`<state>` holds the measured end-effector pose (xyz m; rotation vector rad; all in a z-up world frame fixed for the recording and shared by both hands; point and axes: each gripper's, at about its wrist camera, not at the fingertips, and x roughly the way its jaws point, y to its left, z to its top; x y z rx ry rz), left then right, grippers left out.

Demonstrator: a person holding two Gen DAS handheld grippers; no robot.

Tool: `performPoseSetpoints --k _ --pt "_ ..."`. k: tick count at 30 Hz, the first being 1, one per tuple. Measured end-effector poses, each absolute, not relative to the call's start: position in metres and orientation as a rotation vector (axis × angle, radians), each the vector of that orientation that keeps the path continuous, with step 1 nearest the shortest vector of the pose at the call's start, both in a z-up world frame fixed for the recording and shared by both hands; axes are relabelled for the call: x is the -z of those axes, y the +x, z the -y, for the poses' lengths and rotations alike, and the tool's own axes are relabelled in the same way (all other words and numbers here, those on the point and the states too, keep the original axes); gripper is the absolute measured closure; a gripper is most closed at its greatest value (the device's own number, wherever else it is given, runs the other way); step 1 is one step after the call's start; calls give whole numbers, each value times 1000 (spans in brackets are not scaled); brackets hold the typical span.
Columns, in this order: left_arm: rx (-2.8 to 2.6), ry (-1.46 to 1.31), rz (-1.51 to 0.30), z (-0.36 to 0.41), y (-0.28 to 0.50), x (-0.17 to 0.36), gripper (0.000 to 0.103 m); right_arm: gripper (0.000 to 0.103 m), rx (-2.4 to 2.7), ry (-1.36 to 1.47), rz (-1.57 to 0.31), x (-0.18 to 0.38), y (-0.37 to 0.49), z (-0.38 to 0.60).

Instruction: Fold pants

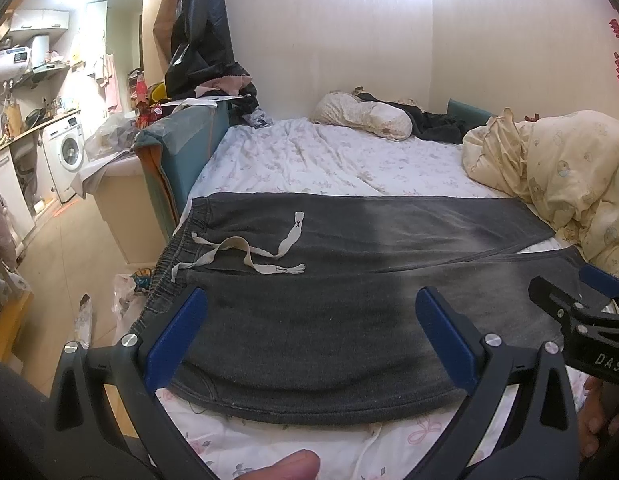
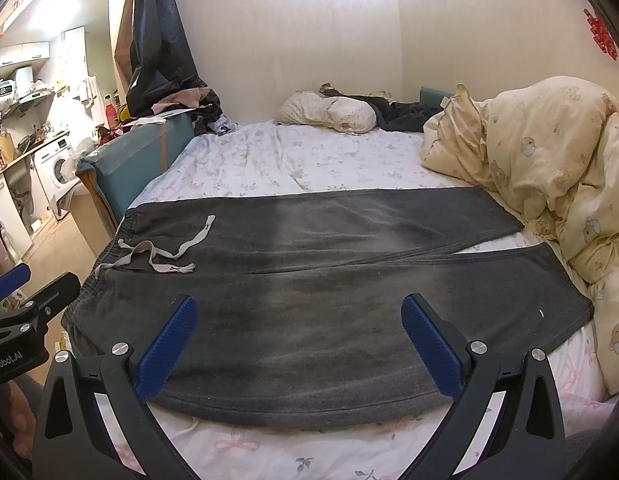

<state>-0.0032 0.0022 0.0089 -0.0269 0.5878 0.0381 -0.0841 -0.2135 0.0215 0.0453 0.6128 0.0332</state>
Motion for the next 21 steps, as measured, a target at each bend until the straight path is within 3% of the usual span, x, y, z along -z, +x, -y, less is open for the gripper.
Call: performPoseSetpoints --k 21 --pt "-31 -26 -595 0 -1 -7 1 0 -41 44 -611 -23 -85 210"
